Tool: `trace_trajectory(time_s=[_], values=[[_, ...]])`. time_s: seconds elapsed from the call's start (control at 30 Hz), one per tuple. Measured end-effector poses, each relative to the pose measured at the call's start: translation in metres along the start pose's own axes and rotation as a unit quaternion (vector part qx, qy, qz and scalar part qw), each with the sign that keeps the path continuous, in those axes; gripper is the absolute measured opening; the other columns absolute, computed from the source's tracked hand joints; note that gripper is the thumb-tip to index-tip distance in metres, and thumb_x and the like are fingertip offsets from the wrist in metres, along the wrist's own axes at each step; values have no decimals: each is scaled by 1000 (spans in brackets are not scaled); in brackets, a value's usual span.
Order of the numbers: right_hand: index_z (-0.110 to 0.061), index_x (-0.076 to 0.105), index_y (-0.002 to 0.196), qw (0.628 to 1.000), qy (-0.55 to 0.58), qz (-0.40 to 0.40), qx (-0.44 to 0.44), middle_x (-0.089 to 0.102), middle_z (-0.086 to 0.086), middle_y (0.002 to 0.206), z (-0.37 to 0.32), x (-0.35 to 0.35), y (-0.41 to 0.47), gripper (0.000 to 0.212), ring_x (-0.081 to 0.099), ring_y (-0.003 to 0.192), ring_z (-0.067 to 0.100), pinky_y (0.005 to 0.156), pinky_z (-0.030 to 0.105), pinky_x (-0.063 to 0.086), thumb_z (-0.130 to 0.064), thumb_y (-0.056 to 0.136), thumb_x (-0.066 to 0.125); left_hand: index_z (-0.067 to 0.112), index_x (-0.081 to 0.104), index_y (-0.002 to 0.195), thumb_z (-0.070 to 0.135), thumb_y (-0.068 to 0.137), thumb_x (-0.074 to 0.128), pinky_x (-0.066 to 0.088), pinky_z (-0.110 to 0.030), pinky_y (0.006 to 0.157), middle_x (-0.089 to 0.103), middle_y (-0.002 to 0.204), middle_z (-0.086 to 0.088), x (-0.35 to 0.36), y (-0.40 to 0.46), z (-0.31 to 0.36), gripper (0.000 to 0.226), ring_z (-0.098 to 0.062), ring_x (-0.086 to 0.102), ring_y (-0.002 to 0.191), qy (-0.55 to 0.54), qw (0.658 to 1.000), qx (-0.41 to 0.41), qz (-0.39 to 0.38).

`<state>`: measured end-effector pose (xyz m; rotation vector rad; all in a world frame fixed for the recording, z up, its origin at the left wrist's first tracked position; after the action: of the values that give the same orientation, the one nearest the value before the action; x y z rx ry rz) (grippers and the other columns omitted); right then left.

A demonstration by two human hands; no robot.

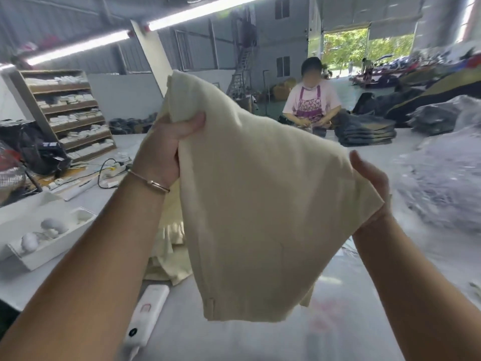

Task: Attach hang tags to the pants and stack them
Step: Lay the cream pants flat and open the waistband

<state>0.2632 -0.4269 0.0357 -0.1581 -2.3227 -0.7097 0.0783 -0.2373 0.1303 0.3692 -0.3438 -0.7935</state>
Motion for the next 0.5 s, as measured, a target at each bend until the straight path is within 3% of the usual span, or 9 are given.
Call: trace_trajectory(time_s=[0.1, 0.2, 0.27, 0.37, 0.43, 0.5], values=[[-9, 76, 100, 996, -88, 19, -8, 75, 5, 89, -44, 2, -36, 27, 72, 82, 20, 74, 30, 57, -19, 76, 66, 18, 76, 86, 14, 68, 77, 55, -42, 87, 74, 95, -8, 30, -26, 21, 18, -28, 69, 93, 134, 986, 80, 52], [-6, 50, 137, 999, -16, 4, 38, 58, 18, 131, -57, 7, -65, 67, 57, 118, 33, 102, 48, 44, -56, 94, 38, 22, 78, 79, 11, 67, 76, 56, -38, 86, 75, 87, 0, 60, -52, 26, 16, -22, 69, 87, 155, 981, 108, 51], [-9, 39, 145, 995, -58, 11, 78, 48, 18, 142, -61, 8, -80, 73, 51, 125, 35, 104, 51, 40, -59, 94, 30, 17, 77, 83, 0, 68, 69, 55, -35, 85, 75, 89, -1, 81, -65, 22, 25, -21, 69, 91, 112, 990, 86, 12], [-7, 64, 121, 991, -97, 44, 82, 70, 12, 108, -80, 1, -101, 41, 70, 93, 27, 78, 40, 57, -27, 88, 49, 11, 76, 84, -6, 71, 62, 56, -34, 83, 75, 88, -5, 98, -80, 14, 25, -22, 70, 88, 34, 999, 30, -25], [-7, 74, 97, 984, -128, 88, 91, 72, 9, 90, -93, -4, -115, 28, 72, 78, 25, 69, 38, 59, -20, 80, 56, 10, 75, 89, 6, 77, 67, 57, -32, 84, 74, 88, -6, 102, -87, 7, 15, -19, 69, 85, -10, 999, -31, -32], [-7, 76, 86, 977, -170, 111, 70, 73, 9, 84, -107, -2, -121, 26, 71, 73, 24, 67, 38, 59, -19, 79, 55, 7, 74, 98, 15, 75, 71, 54, -32, 86, 73, 92, -7, 103, -94, 5, 25, -18, 69, 85, 15, 998, -62, -14]])
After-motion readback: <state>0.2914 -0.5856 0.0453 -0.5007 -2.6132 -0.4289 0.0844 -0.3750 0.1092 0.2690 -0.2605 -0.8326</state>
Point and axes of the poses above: each hand's wrist, its own y-axis towards the middle knuckle, its own x-axis out of the palm, z = x × y, the point moved 7 cm from there along y, towards the middle knuckle
